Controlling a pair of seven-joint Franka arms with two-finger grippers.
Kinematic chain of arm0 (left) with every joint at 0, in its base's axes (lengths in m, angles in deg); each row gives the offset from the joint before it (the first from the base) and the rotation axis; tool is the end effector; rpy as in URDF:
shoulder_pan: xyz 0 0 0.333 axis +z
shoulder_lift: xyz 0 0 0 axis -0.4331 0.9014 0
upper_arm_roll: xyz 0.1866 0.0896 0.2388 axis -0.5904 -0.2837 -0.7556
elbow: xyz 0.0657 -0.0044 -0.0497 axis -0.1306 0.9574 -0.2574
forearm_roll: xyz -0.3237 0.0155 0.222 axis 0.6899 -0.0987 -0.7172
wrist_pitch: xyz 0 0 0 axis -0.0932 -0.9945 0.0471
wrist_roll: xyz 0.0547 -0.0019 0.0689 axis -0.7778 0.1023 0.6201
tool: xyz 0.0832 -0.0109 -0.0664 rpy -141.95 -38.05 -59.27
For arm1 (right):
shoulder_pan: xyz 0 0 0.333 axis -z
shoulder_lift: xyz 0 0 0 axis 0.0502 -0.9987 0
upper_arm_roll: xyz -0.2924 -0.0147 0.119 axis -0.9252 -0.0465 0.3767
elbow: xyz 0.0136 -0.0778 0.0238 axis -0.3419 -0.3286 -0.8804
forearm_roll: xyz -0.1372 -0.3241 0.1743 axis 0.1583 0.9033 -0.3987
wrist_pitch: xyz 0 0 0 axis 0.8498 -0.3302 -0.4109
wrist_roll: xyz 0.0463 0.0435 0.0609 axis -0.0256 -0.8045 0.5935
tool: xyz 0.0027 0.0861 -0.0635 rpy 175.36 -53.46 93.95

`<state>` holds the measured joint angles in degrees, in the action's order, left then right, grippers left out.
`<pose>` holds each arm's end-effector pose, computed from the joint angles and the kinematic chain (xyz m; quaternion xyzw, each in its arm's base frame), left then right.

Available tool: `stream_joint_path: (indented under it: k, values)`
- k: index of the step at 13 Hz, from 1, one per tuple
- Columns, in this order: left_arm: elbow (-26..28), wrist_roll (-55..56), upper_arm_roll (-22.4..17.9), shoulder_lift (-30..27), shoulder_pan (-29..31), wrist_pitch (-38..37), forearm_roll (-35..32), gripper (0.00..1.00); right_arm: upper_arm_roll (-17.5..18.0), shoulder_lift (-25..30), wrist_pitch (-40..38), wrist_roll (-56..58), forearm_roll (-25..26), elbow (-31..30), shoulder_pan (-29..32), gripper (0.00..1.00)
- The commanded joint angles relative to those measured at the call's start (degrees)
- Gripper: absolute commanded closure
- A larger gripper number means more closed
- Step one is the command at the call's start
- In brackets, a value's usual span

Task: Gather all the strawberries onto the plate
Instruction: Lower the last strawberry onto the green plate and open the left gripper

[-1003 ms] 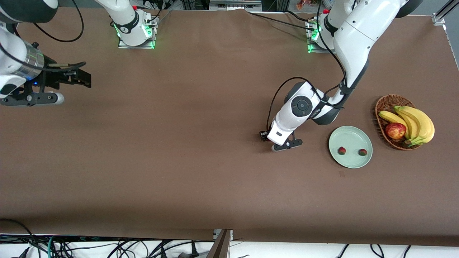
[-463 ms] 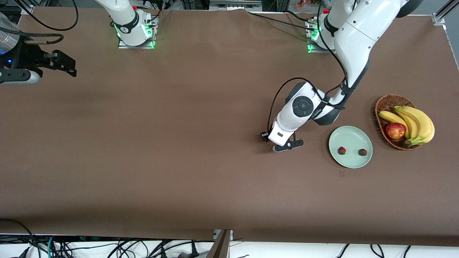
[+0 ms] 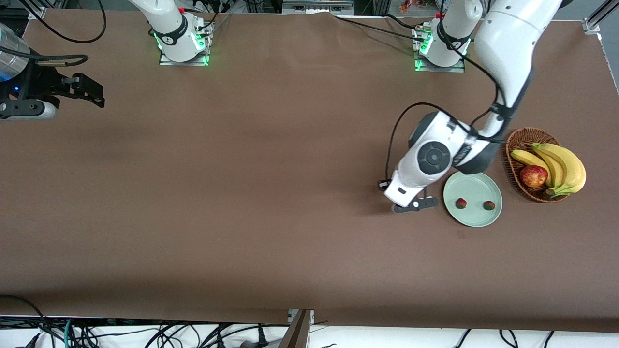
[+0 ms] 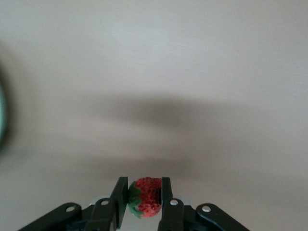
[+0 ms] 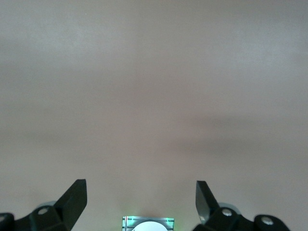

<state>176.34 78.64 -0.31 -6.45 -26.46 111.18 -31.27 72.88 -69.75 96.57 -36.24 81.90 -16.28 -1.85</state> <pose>0.6216 -0.2289 0.2647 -0.9944 -0.0751 0.0700 0.0243 0.5473 0.0502 0.6234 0.9978 0.0299 -0.0550 0.0231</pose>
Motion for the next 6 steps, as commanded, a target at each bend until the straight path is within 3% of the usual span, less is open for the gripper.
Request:
stream_joint_path:
  k: [1, 6]
  values:
    - [-0.8, -13.0, -0.2, -1.0, 5.6, -5.3, -5.5, 0.92, 0.8, -0.1, 0.2, 1.1, 0.6, 0.5, 0.9, 0.00]
    - [-0.4, -42.3, -0.1, -1.5, 19.3, -5.8, -8.4, 0.88, 0.8, -0.1, 0.4, 0.9, 0.5, 0.5, 0.6, 0.00]
